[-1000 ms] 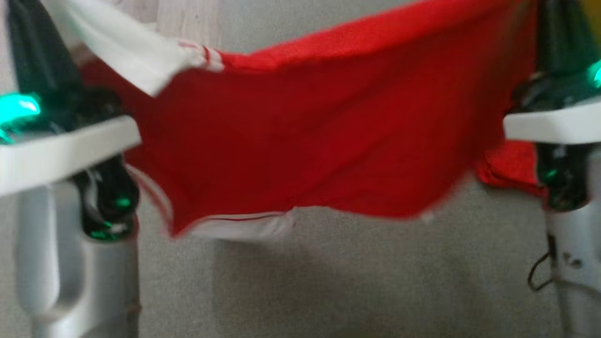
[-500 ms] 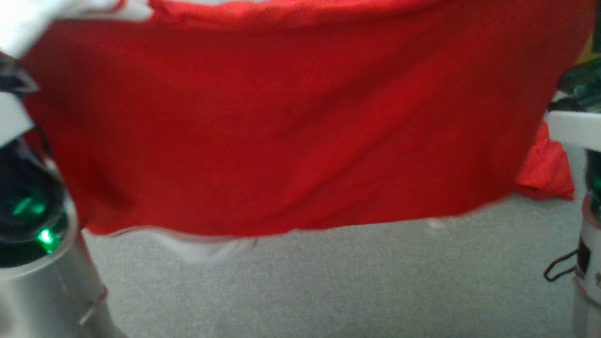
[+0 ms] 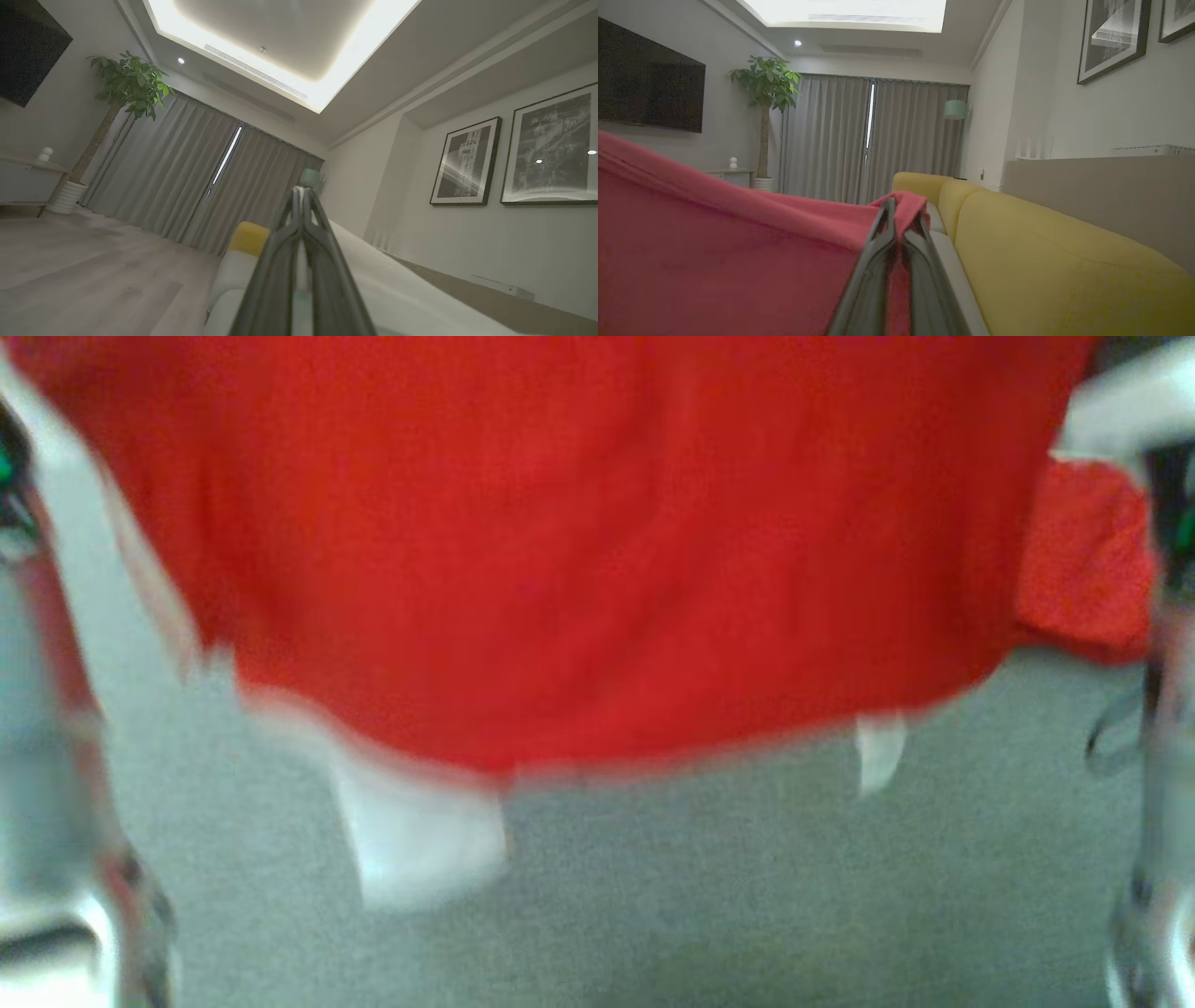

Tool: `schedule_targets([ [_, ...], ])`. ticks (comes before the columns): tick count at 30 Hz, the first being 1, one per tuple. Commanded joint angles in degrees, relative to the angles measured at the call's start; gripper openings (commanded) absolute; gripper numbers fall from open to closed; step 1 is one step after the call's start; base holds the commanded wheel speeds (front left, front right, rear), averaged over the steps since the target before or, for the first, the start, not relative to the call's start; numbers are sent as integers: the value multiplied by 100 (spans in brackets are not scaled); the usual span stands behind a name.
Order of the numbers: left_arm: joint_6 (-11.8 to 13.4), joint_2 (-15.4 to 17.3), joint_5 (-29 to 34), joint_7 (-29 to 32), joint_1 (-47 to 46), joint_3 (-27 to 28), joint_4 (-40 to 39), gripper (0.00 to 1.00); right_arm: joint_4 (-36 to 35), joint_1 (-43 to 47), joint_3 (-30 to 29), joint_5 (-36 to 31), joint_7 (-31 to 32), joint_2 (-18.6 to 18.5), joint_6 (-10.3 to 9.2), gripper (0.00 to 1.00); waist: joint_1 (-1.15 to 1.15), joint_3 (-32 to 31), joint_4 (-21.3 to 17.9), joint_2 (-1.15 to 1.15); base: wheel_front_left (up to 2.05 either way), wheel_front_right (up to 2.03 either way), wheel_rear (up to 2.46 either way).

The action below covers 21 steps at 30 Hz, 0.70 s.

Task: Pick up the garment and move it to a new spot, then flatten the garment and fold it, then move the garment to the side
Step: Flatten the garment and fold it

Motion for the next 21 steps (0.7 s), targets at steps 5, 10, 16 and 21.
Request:
schedule_targets([
  [5,-380,631,422,-621,-1741,-44,1505,0,1715,-2022,316,7,-936,-201,-5,0,-2,1228,-63,0,0,0,0],
  [10,-551,696,537,-1156,-2725,-110,2540,0,2910,-3075,193,-169,-1818,-231,-5,0,-2,1455,2,0,0,0,0],
  [16,-907,583,463,-1762,-3076,-225,3593,0,4124,-3466,172,-270,-2580,-235,-5,0,-2,1575,135,0,0,0,0],
  [21,-1068,391,339,-2060,-2542,-316,4142,0,4841,-2912,397,-171,-2761,-323,-5,0,-2,1576,273,0,0,0,0],
])
